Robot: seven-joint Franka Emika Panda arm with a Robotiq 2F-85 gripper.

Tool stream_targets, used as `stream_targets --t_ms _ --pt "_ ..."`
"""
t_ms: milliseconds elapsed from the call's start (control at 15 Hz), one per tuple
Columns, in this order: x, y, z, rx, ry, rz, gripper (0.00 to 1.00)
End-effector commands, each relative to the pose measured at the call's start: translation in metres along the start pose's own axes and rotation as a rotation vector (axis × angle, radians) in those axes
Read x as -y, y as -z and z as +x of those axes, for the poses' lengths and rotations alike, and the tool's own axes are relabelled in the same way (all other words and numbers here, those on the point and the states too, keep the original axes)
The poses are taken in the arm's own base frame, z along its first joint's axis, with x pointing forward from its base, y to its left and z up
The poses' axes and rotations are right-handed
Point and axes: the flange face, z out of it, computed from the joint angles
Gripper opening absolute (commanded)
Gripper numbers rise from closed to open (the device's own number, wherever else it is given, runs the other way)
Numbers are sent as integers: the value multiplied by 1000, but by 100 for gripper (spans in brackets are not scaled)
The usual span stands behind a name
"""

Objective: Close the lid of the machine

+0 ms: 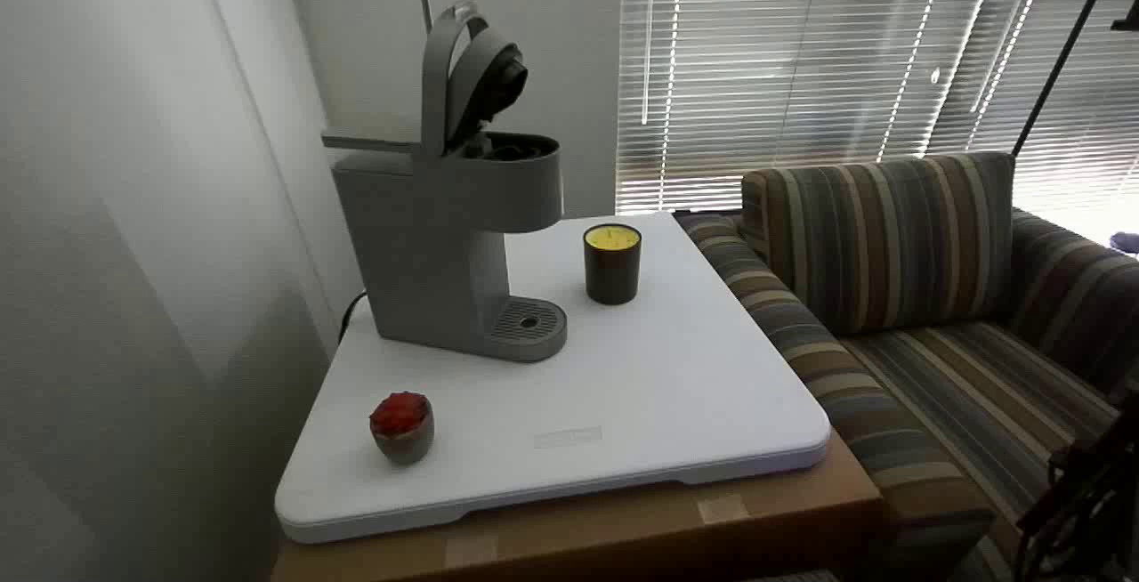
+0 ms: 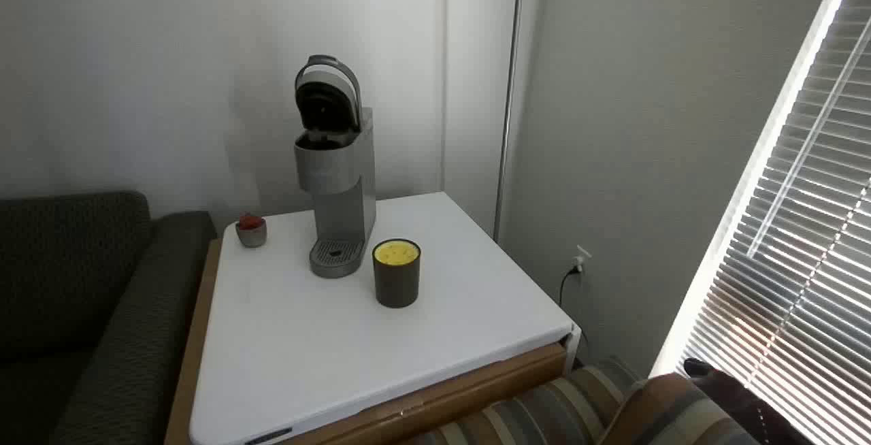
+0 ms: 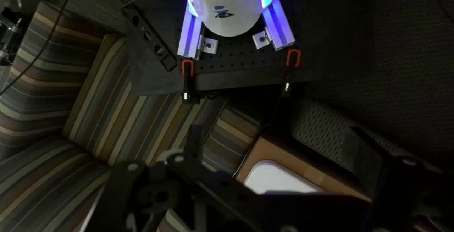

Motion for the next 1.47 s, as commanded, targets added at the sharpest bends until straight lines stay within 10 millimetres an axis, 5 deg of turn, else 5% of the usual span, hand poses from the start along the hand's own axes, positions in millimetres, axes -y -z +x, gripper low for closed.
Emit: stream_targets --t_ms 0,333,800,1400 --pt "0 1 0 1 0 0 100" --pt "-1 9 32 -187 -2 10 100" --pt "-2 23 109 -517 -33 166 100" --pt "11 26 192 -610 9 231 100"
